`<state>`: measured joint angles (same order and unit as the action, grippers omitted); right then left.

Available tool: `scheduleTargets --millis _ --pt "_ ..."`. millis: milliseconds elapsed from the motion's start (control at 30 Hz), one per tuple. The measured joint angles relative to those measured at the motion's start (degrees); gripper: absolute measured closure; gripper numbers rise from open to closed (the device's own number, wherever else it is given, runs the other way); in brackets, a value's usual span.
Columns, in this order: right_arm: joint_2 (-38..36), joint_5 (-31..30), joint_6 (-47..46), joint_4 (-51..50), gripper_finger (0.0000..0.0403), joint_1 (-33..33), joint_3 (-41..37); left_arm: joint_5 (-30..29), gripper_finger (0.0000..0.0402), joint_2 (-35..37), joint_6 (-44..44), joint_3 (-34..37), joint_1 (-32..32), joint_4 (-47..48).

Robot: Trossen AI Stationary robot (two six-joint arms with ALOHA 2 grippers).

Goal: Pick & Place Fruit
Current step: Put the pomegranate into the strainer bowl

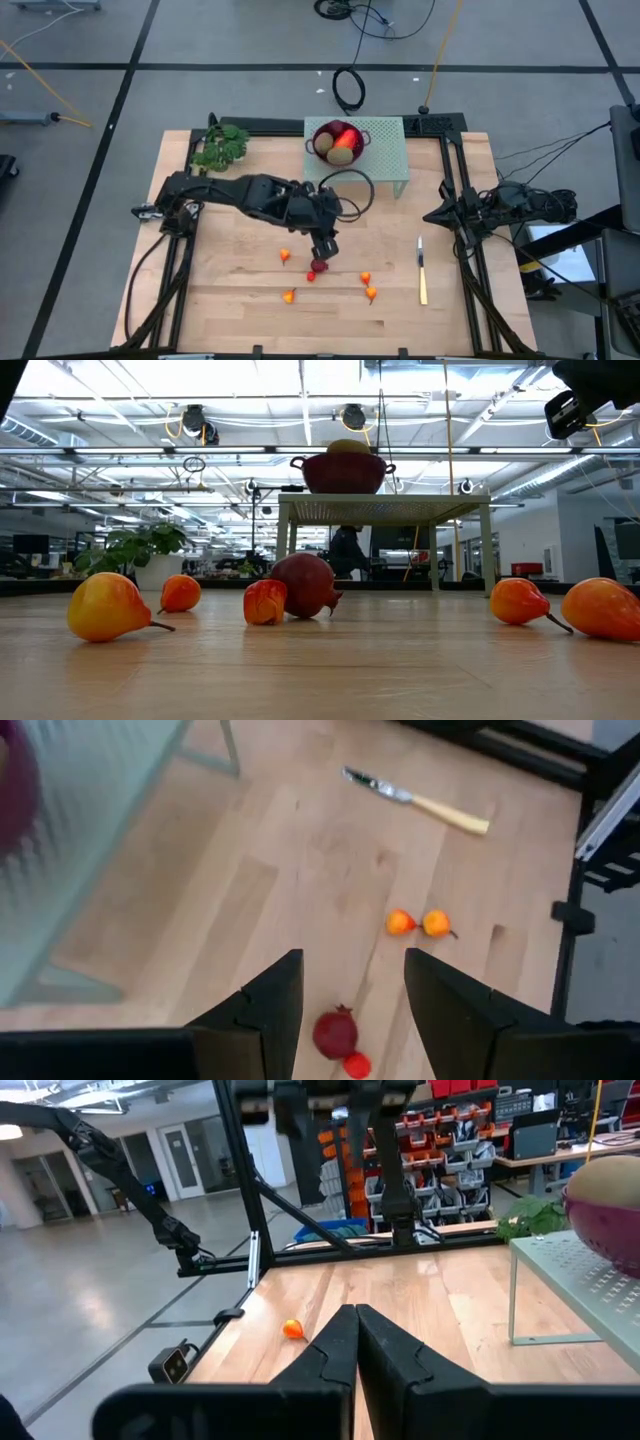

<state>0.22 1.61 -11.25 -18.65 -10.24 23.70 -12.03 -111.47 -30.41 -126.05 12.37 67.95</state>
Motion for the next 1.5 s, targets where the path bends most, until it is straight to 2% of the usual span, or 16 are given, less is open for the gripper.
scheduleTargets --millis 133,333,500,700,900,1100,1500 --pt "0.0 0.0 0.0 0.0 0.0399 0.0 0.0 0.0 0.0205 0.0 -1.4 5.3 1.4 -2.3" --pt "0.0 0.0 0.2 0.0 0.0399 0.0 0.0 0.1 0.0131 0.0 -1.6 12.3 3.8 -5.6" --pt "0.0 0.0 0.3 0.0 0.0399 0.0 0.0 0.7 0.0066 0.0 2.2 18.0 5.4 -8.5" --pt "0.0 0.1 0.4 0.0 0.0399 0.0 0.0 5.0 0.0007 0.0 7.8 25.8 5.9 -16.9" --pt "0.0 0.2 0.0 0.0 0.0399 0.0 0.0 4.5 0.0023 0.0 5.7 30.5 5.6 -19.4" --pt "0.0 0.2 0.0 0.0 0.0399 0.0 0.0 4.5 0.0040 0.0 9.2 32.9 5.7 -22.3" --pt "0.0 0.2 0.0 0.0 0.0399 0.0 0.0 4.5 0.0045 0.0 13.8 39.4 4.0 -27.4"
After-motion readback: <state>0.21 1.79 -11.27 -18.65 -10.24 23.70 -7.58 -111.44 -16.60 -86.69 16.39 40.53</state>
